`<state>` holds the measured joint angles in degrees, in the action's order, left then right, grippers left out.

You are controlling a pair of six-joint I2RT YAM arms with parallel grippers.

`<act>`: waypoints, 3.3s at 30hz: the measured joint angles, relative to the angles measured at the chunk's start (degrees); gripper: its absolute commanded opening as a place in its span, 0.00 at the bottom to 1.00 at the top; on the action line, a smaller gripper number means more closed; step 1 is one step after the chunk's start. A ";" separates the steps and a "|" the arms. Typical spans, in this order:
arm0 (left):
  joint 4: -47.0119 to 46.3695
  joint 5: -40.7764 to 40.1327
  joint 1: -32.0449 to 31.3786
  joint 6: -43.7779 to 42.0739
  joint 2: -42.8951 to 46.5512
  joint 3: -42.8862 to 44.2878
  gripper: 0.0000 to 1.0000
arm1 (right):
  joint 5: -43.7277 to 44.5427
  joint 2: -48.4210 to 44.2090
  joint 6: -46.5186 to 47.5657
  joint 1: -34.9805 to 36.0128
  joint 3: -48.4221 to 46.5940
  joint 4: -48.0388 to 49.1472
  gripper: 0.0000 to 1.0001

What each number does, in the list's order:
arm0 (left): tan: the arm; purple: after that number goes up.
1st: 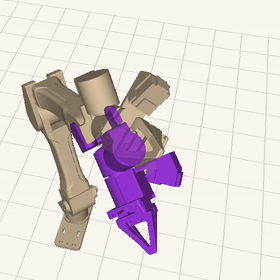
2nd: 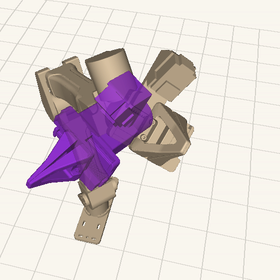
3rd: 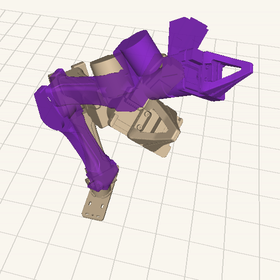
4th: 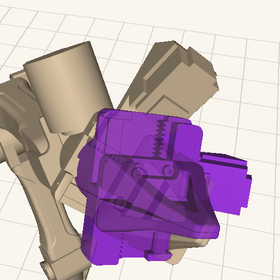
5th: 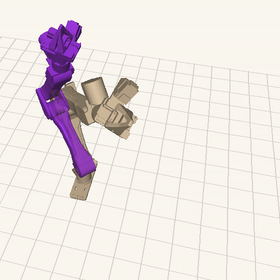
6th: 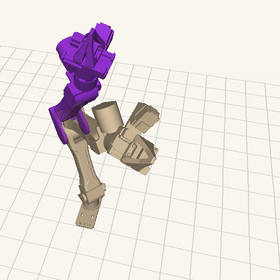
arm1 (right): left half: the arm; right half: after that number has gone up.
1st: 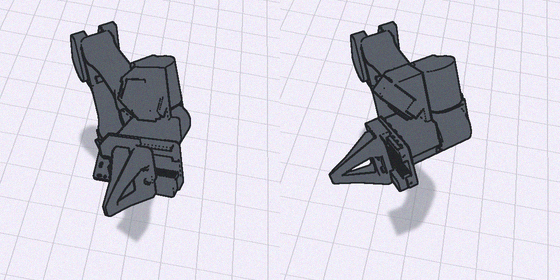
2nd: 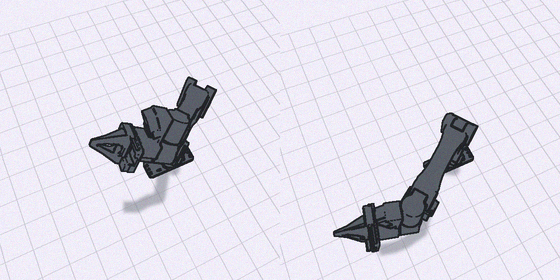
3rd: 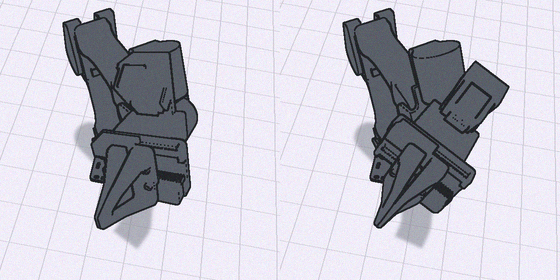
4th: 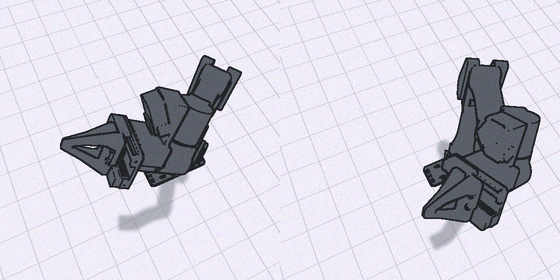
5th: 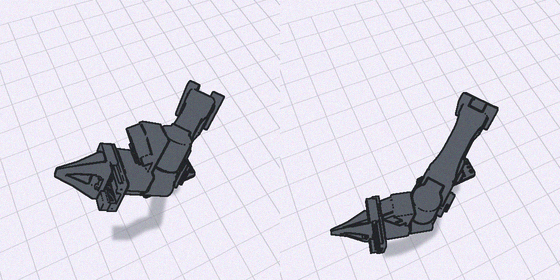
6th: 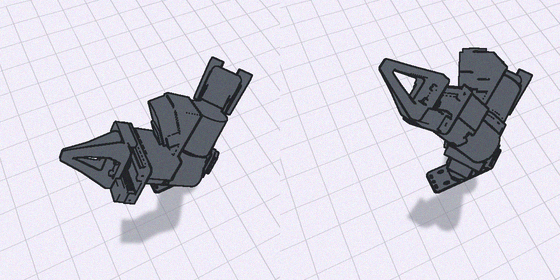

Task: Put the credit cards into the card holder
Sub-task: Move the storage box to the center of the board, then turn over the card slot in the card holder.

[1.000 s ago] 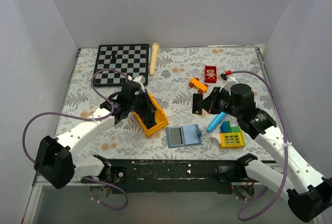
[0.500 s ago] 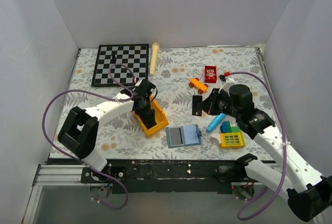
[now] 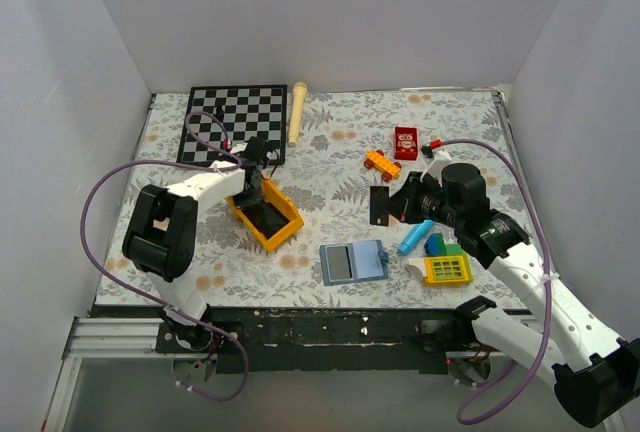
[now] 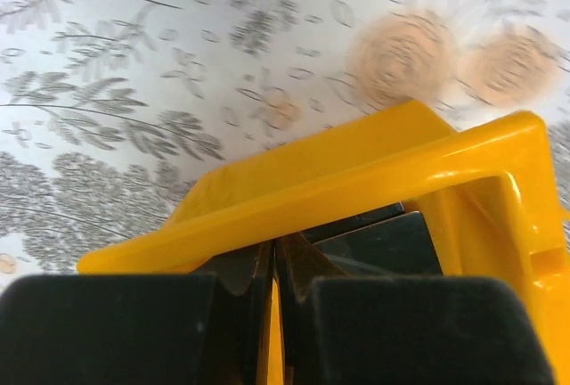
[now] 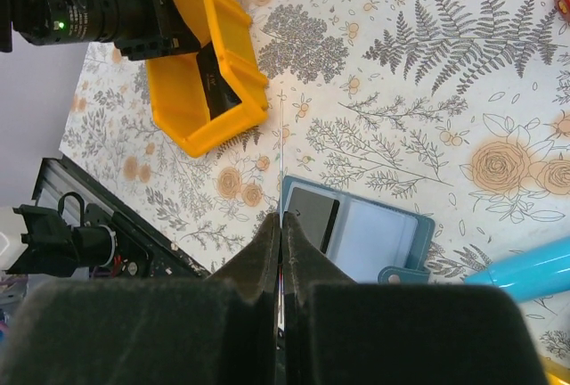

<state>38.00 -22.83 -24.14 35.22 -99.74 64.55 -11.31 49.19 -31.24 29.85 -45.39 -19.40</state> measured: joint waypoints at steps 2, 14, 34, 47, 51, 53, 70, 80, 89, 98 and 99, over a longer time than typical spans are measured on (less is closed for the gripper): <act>0.83 -1.16 2.01 -0.07 -0.70 0.15 0.00 | -0.22 0.00 0.00 -0.11 0.00 -0.04 0.01; 5.35 -8.11 7.56 -2.10 -3.82 9.35 0.00 | -0.09 0.04 0.63 -0.20 2.08 -1.81 0.01; -7.52 6.91 -22.45 0.63 19.10 -1.27 0.00 | -4.90 12.81 0.07 -0.26 9.27 -0.42 0.01; -19.17 15.80 -34.62 4.79 11.17 -6.32 0.00 | 4.66 14.91 0.68 -0.26 7.65 -7.78 0.01; -21.31 17.11 -35.65 5.40 10.78 -7.58 0.00 | 5.20 15.06 1.16 -0.26 7.65 -8.20 0.01; -22.10 17.64 -35.82 5.70 10.23 -8.15 0.00 | 4.94 15.30 1.36 -0.26 7.67 -8.07 0.01; -23.71 18.82 -37.22 7.52 7.17 -13.18 0.00 | 1.68 17.84 1.49 -0.22 8.28 -4.28 0.01; -24.30 18.88 -37.22 8.35 6.34 -14.82 0.00 | 2.10 18.82 1.51 -0.09 8.57 -4.17 0.01; -25.20 19.23 -37.22 8.61 5.97 -15.13 0.00 | 0.44 21.59 0.98 1.03 8.76 -1.90 0.01; -26.29 19.50 -37.22 8.92 5.55 -15.13 0.00 | -1.38 22.53 -0.76 2.56 9.31 1.60 0.01; -26.29 19.50 -37.24 8.92 5.55 -15.13 0.00 | -1.53 22.56 -1.05 2.64 9.31 1.62 0.01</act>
<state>11.70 -3.33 -61.39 44.14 -94.19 49.43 -12.84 71.75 -32.29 32.49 -36.07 -17.78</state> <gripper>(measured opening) 0.008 0.028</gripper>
